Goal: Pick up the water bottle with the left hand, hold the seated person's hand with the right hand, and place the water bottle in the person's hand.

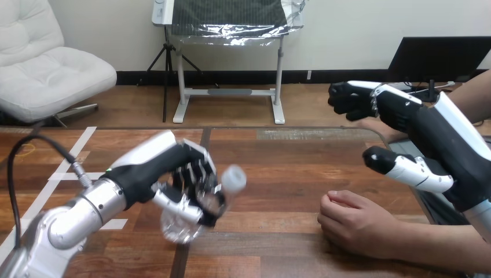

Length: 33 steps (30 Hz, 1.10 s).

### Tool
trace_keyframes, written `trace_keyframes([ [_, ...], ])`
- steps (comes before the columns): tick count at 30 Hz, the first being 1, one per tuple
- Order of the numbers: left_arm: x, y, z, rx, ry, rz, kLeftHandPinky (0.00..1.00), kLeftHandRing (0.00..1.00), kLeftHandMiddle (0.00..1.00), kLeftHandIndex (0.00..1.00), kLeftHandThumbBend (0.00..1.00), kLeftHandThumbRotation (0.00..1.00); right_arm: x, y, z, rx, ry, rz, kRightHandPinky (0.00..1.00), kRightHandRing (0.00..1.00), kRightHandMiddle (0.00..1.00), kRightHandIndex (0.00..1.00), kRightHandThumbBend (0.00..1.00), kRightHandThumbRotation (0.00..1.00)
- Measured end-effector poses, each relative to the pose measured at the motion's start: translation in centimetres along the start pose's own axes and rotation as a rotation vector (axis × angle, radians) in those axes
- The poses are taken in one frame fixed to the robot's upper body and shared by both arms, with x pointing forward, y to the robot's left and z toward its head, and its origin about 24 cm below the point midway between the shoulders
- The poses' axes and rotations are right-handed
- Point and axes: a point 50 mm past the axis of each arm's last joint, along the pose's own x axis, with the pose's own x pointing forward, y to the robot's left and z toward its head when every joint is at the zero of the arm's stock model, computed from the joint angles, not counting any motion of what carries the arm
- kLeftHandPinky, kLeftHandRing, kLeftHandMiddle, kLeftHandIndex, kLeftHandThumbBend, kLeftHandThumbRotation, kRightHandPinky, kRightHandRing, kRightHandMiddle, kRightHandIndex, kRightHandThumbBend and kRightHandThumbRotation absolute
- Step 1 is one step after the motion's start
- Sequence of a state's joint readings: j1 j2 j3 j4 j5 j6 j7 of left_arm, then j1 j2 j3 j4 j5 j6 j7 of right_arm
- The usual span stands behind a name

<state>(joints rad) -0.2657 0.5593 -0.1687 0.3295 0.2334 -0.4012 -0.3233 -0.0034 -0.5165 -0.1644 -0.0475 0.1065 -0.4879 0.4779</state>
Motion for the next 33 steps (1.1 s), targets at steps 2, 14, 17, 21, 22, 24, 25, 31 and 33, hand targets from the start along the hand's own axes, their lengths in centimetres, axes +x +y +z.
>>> trace_keyframes([
  [2, 0.0, 0.1, 0.3, -0.022, -0.016, 0.041, 0.31, 0.35, 0.39, 0.42, 0.77, 0.00, 0.0, 0.0, -0.2, -0.003, 0.009, 0.001, 0.71, 0.76, 0.78, 0.79, 0.90, 0.80],
  [14, -0.4, 0.4, 1.4, -0.123, -0.090, 0.261, 0.27, 0.32, 0.37, 0.40, 0.78, 0.00, -0.1, 0.1, -1.2, -0.037, 0.060, 0.004, 0.68, 0.75, 0.78, 0.79, 0.91, 0.79],
  [17, -0.6, 0.4, 1.6, -0.154, -0.102, 0.310, 0.27, 0.32, 0.37, 0.40, 0.78, 0.00, -0.1, 0.2, -1.4, -0.047, 0.071, 0.007, 0.66, 0.74, 0.78, 0.79, 0.91, 0.79],
  [21, -0.9, 0.4, 1.7, -0.191, -0.112, 0.367, 0.26, 0.32, 0.37, 0.39, 0.76, 0.00, -0.1, 0.2, -1.8, -0.061, 0.085, 0.010, 0.64, 0.74, 0.77, 0.79, 0.90, 0.78],
  [22, -0.9, 0.3, 1.7, -0.201, -0.114, 0.382, 0.27, 0.32, 0.37, 0.39, 0.76, 0.00, -0.1, 0.2, -1.8, -0.064, 0.088, 0.010, 0.64, 0.73, 0.77, 0.79, 0.89, 0.78],
  [24, -1.1, 0.2, 1.7, -0.218, -0.115, 0.405, 0.27, 0.32, 0.37, 0.39, 0.75, 0.00, -0.1, 0.2, -2.0, -0.070, 0.092, 0.011, 0.64, 0.73, 0.77, 0.79, 0.89, 0.78],
  [25, -1.2, 0.1, 1.7, -0.228, -0.115, 0.418, 0.27, 0.32, 0.37, 0.39, 0.75, 0.00, -0.1, 0.2, -2.0, -0.075, 0.095, 0.012, 0.63, 0.73, 0.77, 0.79, 0.89, 0.78],
  [31, -1.7, -0.3, 1.8, -0.258, -0.111, 0.456, 0.27, 0.33, 0.37, 0.39, 0.72, 0.00, -0.1, 0.2, -2.4, -0.093, 0.105, 0.017, 0.61, 0.72, 0.77, 0.79, 0.86, 0.76],
  [33, -1.8, -0.5, 1.8, -0.264, -0.109, 0.463, 0.27, 0.33, 0.37, 0.39, 0.72, 0.00, -0.1, 0.2, -2.6, -0.095, 0.107, 0.019, 0.61, 0.72, 0.77, 0.79, 0.86, 0.75],
])
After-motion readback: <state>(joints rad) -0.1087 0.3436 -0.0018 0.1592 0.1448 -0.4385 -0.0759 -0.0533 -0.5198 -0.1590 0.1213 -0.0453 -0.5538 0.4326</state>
